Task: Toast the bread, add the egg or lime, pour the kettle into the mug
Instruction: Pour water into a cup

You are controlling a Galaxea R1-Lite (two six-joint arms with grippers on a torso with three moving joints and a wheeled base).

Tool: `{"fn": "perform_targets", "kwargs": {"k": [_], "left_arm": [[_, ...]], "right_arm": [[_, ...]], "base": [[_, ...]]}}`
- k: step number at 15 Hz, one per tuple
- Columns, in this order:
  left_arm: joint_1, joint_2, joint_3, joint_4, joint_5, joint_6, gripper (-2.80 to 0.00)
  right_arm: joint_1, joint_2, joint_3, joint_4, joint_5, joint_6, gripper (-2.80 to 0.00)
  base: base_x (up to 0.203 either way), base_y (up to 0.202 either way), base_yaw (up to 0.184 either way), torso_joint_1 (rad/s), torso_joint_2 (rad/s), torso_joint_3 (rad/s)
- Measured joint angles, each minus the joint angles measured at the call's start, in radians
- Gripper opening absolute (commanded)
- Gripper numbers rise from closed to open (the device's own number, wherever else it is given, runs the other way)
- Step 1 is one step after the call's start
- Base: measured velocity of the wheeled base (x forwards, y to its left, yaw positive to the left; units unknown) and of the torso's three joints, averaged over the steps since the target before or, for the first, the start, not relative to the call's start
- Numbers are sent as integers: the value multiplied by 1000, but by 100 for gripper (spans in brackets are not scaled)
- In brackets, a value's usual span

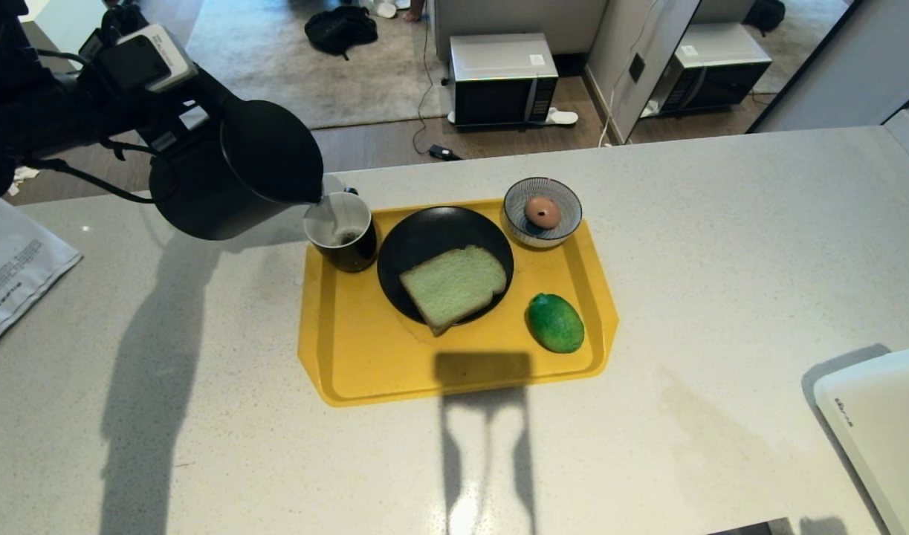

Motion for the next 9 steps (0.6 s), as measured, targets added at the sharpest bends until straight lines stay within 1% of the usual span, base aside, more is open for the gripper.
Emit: {"fn": "perform_targets", "kwargs": {"k": [4,8,9], "left_arm": [[0,-15,2,-3,2,-79,-280],[1,-34,5,-4,4,-179,-280],[2,-38,5,-4,4,-191,-280]], "right_arm": [[0,0,0,0,0,0,-280],[0,0,0,0,0,0,-280],[0,0,0,0,0,0,-280]], "base": [[0,0,0,0,0,0],[0,0,0,0,0,0],[0,0,0,0,0,0]]}}
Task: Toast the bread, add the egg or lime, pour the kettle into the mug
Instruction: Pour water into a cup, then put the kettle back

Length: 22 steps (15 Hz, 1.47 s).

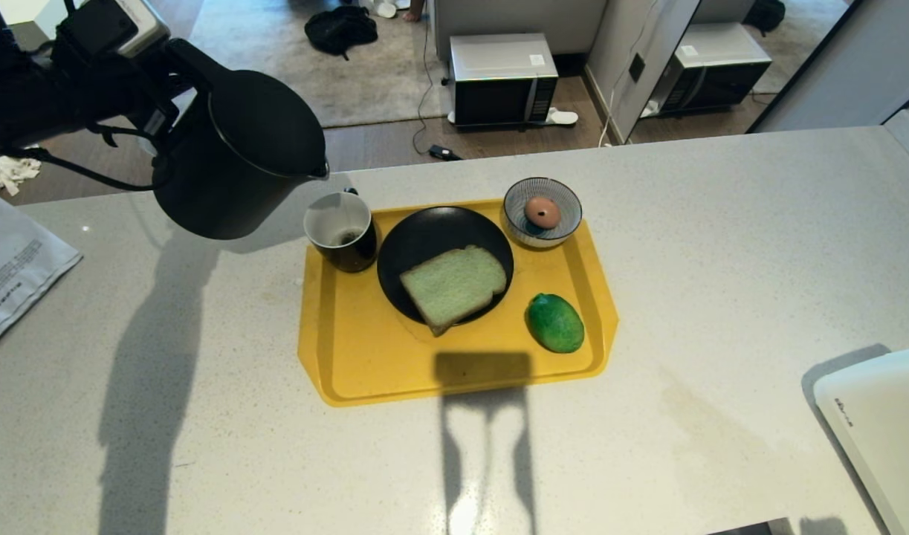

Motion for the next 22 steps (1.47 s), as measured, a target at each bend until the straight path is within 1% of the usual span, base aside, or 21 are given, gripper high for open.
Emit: {"fn": "perform_targets", "kwargs": {"k": [2,3,4,6,7,10,11,13,14,17,18,19,20,22], "left_arm": [[15,-11,0,0,0,-14,-280],[29,-18,1,0,0,-32,-280],[41,-24,3,-1,0,-67,-280],[60,-33,3,0,2,-164,-280],[72,-40,4,1,13,-227,-280],[94,-75,37,3,71,-408,-280],[107,-92,61,3,78,-452,-280],[154,-135,125,1,76,-512,-280],[178,-160,157,1,76,-552,-280],[198,-212,223,-13,78,-697,-280],[199,-223,245,-37,75,-731,-280],[200,-231,277,-84,72,-752,-280],[203,-235,316,-145,66,-776,-280],[209,-238,410,-304,38,-839,-280]], "right_arm": [[0,0,0,0,0,0,-280],[0,0,0,0,0,0,-280],[0,0,0,0,0,0,-280],[0,0,0,0,0,0,-280],[0,0,0,0,0,0,-280],[0,0,0,0,0,0,-280],[0,0,0,0,0,0,-280],[0,0,0,0,0,0,-280],[0,0,0,0,0,0,-280],[0,0,0,0,0,0,-280],[0,0,0,0,0,-1,-280],[0,0,0,0,1,-1,-280],[0,0,0,0,3,-2,-280],[0,0,0,0,3,-2,-280]], "base": [[0,0,0,0,0,0],[0,0,0,0,0,0],[0,0,0,0,0,0],[0,0,0,0,0,0],[0,0,0,0,0,0],[0,0,0,0,0,0],[0,0,0,0,0,0],[0,0,0,0,0,0],[0,0,0,0,0,0],[0,0,0,0,0,0],[0,0,0,0,0,0],[0,0,0,0,0,0],[0,0,0,0,0,0],[0,0,0,0,0,0]]}}
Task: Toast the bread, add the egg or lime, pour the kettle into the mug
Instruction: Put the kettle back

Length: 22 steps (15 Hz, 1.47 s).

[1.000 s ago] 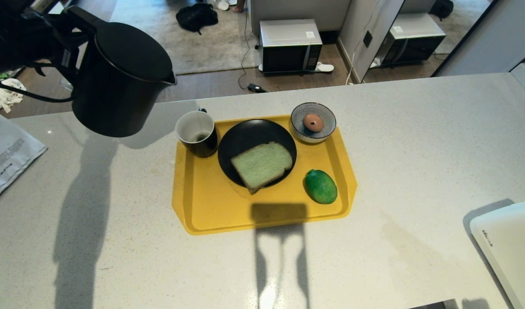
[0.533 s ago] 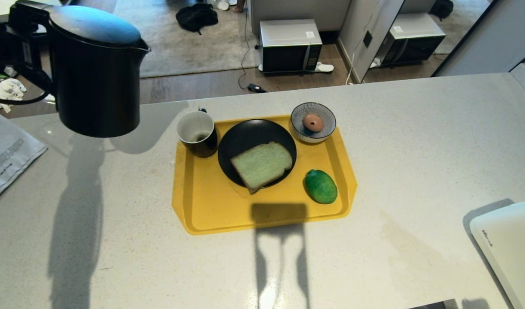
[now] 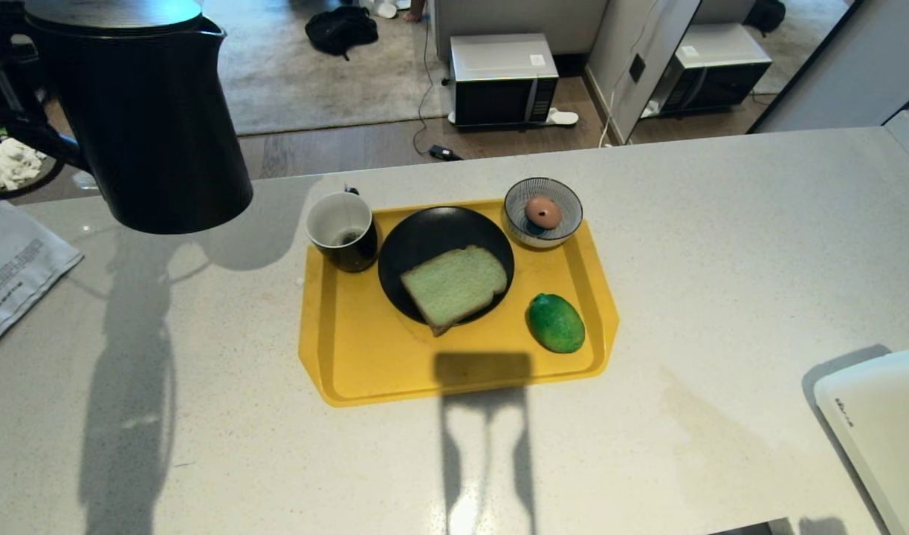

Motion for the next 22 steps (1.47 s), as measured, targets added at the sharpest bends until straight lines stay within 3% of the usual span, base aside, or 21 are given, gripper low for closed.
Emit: {"fn": "perform_targets", "kwargs": {"k": [5,9,12,15,17,22], "left_arm": [[4,3,215,-324,-25,-116,-280],[68,36,363,-564,-83,-127,-280],[125,89,402,-725,-127,-138,-280],[135,143,456,-862,-133,-141,-280],[137,188,478,-916,-135,-141,-280],[129,268,482,-920,-134,-139,-280]], "right_arm": [[0,0,0,0,-2,1,-280],[0,0,0,0,-2,1,-280],[0,0,0,0,-2,1,-280],[0,0,0,0,-2,1,-280],[0,0,0,0,-2,1,-280],[0,0,0,0,-2,2,-280]], "base": [[0,0,0,0,0,0],[0,0,0,0,0,0],[0,0,0,0,0,0],[0,0,0,0,0,0],[0,0,0,0,0,0],[0,0,0,0,0,0]]}}
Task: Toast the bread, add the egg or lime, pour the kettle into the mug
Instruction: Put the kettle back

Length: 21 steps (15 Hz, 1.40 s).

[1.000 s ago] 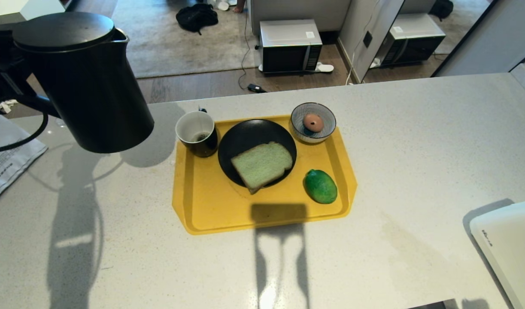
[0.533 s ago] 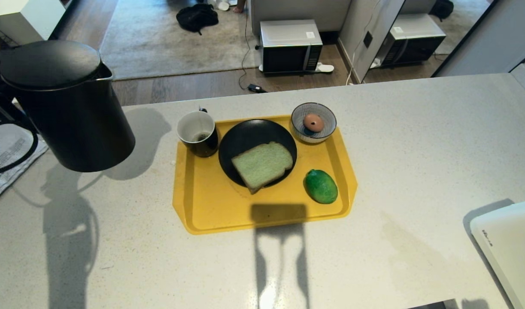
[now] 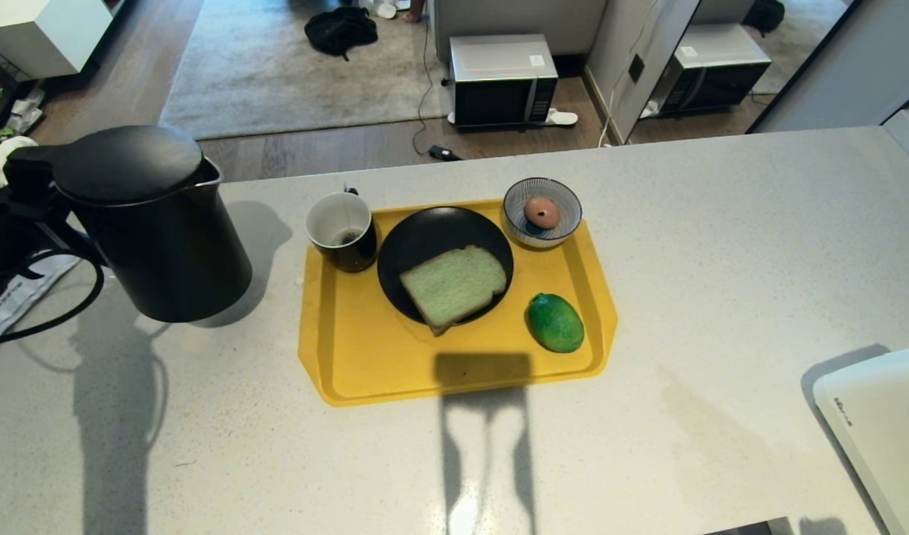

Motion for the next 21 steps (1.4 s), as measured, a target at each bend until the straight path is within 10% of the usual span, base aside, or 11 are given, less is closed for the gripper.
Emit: {"fn": "perform_targets", "kwargs": {"k": [12,21], "left_arm": [[-43,148,-124,-1,1,20,-280],[-43,131,14,-1,2,33,-280]], "right_arm": [[0,0,0,0,-1,0,-280],[0,0,0,0,0,0,-280]], "base": [[0,0,0,0,0,0],[0,0,0,0,0,0]]}}
